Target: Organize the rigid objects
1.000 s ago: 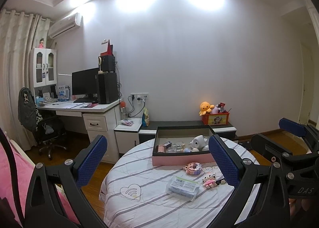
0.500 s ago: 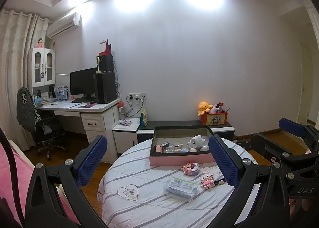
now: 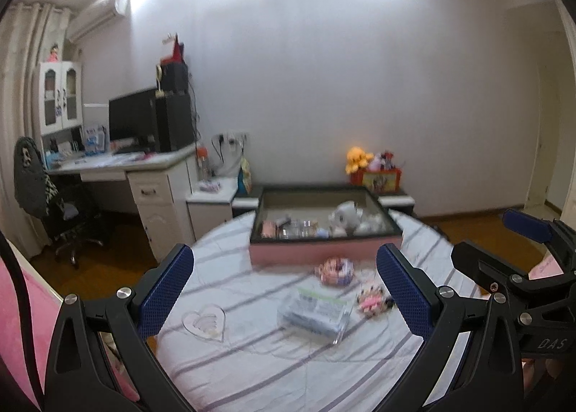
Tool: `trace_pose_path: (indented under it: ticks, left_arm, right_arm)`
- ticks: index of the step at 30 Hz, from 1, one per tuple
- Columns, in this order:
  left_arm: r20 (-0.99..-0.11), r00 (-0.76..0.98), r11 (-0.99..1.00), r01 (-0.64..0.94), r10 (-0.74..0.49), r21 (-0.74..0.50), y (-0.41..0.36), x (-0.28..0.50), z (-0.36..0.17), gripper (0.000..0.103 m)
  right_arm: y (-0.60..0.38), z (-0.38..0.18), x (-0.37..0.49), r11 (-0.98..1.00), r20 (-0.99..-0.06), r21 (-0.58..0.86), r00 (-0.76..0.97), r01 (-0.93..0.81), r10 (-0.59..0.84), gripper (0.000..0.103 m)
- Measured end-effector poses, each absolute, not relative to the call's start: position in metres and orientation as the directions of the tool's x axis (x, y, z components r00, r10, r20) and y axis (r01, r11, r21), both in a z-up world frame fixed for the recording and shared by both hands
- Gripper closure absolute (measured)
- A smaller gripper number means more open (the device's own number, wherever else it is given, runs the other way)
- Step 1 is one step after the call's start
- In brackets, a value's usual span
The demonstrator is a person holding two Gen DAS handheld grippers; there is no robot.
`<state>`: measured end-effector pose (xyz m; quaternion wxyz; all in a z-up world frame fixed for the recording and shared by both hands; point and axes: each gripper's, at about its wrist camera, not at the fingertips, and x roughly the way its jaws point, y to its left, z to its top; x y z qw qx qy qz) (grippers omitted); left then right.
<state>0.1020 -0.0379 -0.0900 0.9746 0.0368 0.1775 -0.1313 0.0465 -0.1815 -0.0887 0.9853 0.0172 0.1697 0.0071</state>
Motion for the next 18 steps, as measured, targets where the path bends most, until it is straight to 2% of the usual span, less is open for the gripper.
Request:
trace_pose_path:
  ticks: [4, 9, 12, 18]
  left_arm:
    - [-0.437, 0.866, 0.958, 0.286, -0.244, 0.033, -0.047, 0.125, -0.122, 0.0]
    - [-0.585, 0.773, 0.943, 0.331, -0.245, 0.043, -0.063, 0.158, -0.173, 0.0]
    - [-0.641, 0.729, 0.935, 0.352, -0.24, 0.05, -0.073, 0.172, -0.194, 0.0]
    - [-0.707, 0.659, 0.923, 0.385, -0.257, 0.024, -0.088, 0.199, -0.216, 0.0]
  right_arm:
    - [-0.187, -0.115, 0.066, 0.999, -0.405, 0.032, 0.914, -0.001, 0.014, 0.0]
    - [-0.198, -0.156, 0.094, 1.0, -0.515, 0.016, 0.857, 0.024, -0.012, 0.0]
    - [-0.211, -0.182, 0.111, 0.998, -0.585, 0.009, 0.81, 0.059, -0.042, 0.0]
    - [-0.238, -0.209, 0.132, 0.993, -0.669, 0.009, 0.739, 0.114, -0.078, 0.0]
